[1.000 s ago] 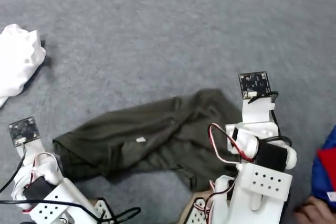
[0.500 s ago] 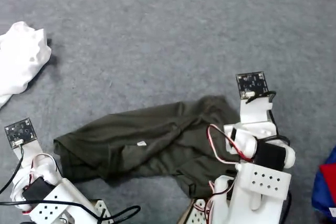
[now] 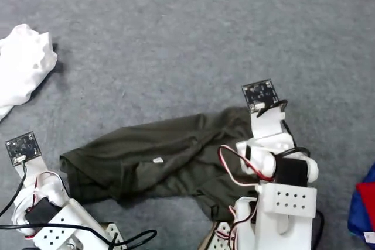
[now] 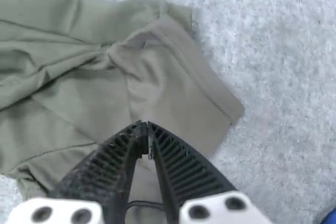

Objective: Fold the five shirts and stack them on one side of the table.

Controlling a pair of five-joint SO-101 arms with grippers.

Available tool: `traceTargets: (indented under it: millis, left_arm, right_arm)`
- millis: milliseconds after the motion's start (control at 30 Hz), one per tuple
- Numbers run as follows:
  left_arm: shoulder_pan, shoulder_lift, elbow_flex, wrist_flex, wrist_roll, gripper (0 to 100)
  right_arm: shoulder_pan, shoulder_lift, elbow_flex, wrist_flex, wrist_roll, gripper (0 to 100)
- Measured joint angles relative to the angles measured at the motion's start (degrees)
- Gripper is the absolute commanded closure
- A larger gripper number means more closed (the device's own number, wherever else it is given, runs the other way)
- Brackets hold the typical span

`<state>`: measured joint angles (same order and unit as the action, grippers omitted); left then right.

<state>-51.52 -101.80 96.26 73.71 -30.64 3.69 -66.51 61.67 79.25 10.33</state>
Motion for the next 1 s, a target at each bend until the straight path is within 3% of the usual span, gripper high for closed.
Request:
traceTargets:
  millis: [833, 1000]
  left_arm:
    - [2.3, 0.0, 0.0, 0.0, 0.0, 98]
    - [2.9, 0.0, -0.4, 0.1, 0.0, 98]
  right_arm:
    - [0.0, 0.0, 1.6, -0.2, -0.1, 99.2]
    - [0.0, 0.0, -3.8, 4.8, -0.1, 99.2]
